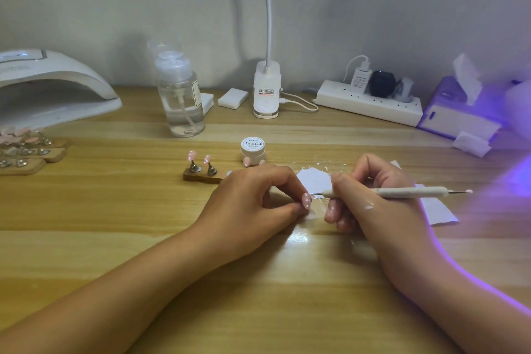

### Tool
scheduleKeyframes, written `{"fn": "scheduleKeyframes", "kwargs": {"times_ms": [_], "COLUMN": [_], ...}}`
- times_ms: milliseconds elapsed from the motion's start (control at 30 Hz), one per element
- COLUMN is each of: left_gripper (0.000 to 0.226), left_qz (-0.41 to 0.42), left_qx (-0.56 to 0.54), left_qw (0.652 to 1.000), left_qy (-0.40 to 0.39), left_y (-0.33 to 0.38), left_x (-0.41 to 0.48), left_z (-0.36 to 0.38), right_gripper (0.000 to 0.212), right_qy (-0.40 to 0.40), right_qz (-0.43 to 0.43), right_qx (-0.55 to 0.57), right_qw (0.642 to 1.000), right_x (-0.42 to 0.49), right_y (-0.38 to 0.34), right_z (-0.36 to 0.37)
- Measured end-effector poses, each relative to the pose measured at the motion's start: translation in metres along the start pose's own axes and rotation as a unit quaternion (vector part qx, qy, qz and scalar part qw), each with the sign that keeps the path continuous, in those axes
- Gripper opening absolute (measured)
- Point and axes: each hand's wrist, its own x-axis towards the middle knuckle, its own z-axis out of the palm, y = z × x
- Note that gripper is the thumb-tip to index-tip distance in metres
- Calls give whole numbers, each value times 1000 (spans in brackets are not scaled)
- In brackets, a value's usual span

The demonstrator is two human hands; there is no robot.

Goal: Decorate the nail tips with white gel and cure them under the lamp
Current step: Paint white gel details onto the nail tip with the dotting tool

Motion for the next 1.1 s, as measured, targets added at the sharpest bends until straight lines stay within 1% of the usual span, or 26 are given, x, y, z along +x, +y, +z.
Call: {"fn": "scheduleKeyframes", "kwargs": {"times_ms": [267, 333, 367, 433, 500, 567, 667, 733, 900, 1100], "left_gripper": [21, 20, 19, 14, 12, 12, 13, 12, 12, 14], "left_qz": [1, 0, 0, -3, -3, -3, -7, -8, -6, -7], "left_qx": [6, 4, 3, 1, 1, 1, -2, -1, 3, 9], "left_qw": [1000, 1000, 1000, 1000, 1000, 1000, 1000, 1000, 1000, 1000], "left_qy": [-2, 0, 1, 0, 1, 1, -1, -2, -2, 2], "left_y": [2, 2, 2, 2, 2, 2, 2, 1, 2, 2], "left_x": [0, 0, 0, 0, 0, -1, -2, -2, -2, -2], "left_z": [-1, 0, 0, 0, 0, 0, 0, 0, 0, 1], "right_gripper": [31, 34, 31, 29, 26, 22, 23, 19, 27, 24], "right_qy": [4, 31, 49, 75, 78, 66, 56, 57, 37, 50], "right_qz": [-7, -39, -70, -132, -151, -122, -75, -68, -51, -52], "right_qx": [-2, -7, -23, -66, -125, -179, -190, -200, -217, -232], "right_qw": [1000, 999, 996, 986, 977, 974, 977, 976, 974, 970], "right_x": [1, 2, 3, 7, 12, 16, 21, 22, 20, 22], "right_y": [4, 6, 7, 8, 8, 8, 13, 14, 15, 17], "right_z": [-1, -3, -5, -10, -16, -20, -22, -22, -21, -23]}}
